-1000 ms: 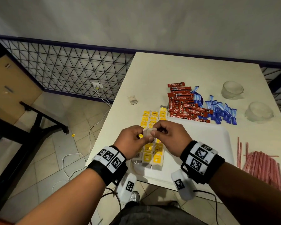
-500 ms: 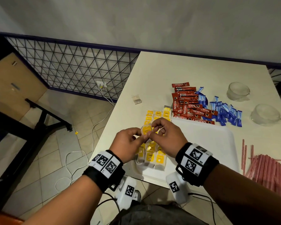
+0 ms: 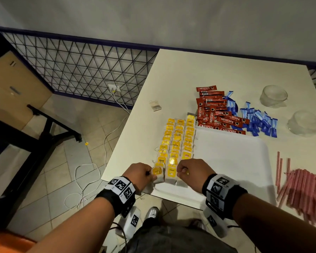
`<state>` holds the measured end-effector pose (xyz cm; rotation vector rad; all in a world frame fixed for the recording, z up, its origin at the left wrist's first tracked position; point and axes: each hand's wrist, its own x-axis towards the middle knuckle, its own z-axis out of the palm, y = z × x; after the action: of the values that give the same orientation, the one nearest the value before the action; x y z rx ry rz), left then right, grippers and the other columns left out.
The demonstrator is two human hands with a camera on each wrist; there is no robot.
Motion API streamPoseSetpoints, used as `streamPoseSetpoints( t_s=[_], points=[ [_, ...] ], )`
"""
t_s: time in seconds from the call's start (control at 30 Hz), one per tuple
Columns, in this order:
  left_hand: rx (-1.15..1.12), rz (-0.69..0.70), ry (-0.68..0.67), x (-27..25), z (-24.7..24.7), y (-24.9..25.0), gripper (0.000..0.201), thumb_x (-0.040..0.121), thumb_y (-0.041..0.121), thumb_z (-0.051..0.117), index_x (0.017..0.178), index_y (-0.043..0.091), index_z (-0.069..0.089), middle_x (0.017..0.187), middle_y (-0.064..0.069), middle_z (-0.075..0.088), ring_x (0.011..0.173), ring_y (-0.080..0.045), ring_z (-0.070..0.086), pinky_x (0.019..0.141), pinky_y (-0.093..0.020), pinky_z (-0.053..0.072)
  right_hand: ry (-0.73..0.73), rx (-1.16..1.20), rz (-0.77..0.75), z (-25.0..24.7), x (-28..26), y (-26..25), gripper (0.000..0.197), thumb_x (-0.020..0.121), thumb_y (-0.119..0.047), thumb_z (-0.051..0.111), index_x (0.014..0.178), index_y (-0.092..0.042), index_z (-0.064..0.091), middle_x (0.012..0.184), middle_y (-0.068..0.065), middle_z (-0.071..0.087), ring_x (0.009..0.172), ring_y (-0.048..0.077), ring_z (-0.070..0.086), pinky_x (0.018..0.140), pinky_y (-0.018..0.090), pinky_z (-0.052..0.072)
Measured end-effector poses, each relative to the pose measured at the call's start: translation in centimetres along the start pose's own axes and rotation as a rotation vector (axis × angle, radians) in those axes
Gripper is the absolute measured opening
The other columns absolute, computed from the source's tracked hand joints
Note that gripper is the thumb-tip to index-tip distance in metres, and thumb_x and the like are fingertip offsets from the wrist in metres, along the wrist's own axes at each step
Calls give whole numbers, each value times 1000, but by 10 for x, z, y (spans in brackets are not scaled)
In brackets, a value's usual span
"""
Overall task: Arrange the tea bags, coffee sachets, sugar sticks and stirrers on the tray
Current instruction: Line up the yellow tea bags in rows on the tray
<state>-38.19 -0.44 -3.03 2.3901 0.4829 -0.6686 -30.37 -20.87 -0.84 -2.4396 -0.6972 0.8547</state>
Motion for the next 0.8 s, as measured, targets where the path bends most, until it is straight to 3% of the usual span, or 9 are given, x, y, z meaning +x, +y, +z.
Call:
streamPoseSetpoints(
  t_s=[0.07,0.2,0.3,0.4,0.6,0.73,0.8],
  points=[
    [52,-5,-6,3,2,3,25,89,31,64,70,16,57,81,-5,58,80,-21,55,66,-24,37,-18,-49,-5,3,0,2,9,90,-28,53,82,-30,57,93,-5,63,87,18,58,77,29,48],
    [118,22,2,5,4,9,17,92,27,59,91,14,70,98,-7,68,92,-23,62,72,-25,42,-34,-112,-10,11,3,3,9,92,-27,50,87,-29,58,93,-7,56,84,17,51,73,26,40],
    [131,8,58,4,6,11,16,89,32,63,77,21,61,86,-2,62,83,-20,58,70,-25,43,-56,-185,-30,18,7,0,13,93,-28,51,101,-25,61,98,-4,55,88,20,52,75,28,42],
    [124,-5,89,4,9,12,25,87,36,64,71,22,51,83,0,58,85,-22,59,74,-30,48,-67,-234,-58,24,11,-4,18,93,-37,53,107,-26,59,105,-4,54,98,21,55,82,31,46],
    [105,16,130,7,9,11,20,88,34,64,79,19,54,94,-5,64,90,-24,60,79,-34,51,-69,-262,-51,34,17,-7,24,92,-38,55,113,-28,57,114,-4,52,106,21,52,87,32,44],
    [15,32,175,5,7,6,27,86,40,65,74,17,57,80,-1,64,77,-18,60,67,-26,47,-61,-292,-66,35,16,-8,25,92,-40,53,114,-28,54,113,-5,50,106,21,52,87,33,43],
    [-250,15,298,1,-2,5,36,89,44,61,72,12,61,69,-1,63,64,-18,57,56,-21,42,-20,-228,-88,29,13,-10,23,92,-43,53,110,-29,55,102,-9,46,99,17,51,86,32,44]
  ],
)
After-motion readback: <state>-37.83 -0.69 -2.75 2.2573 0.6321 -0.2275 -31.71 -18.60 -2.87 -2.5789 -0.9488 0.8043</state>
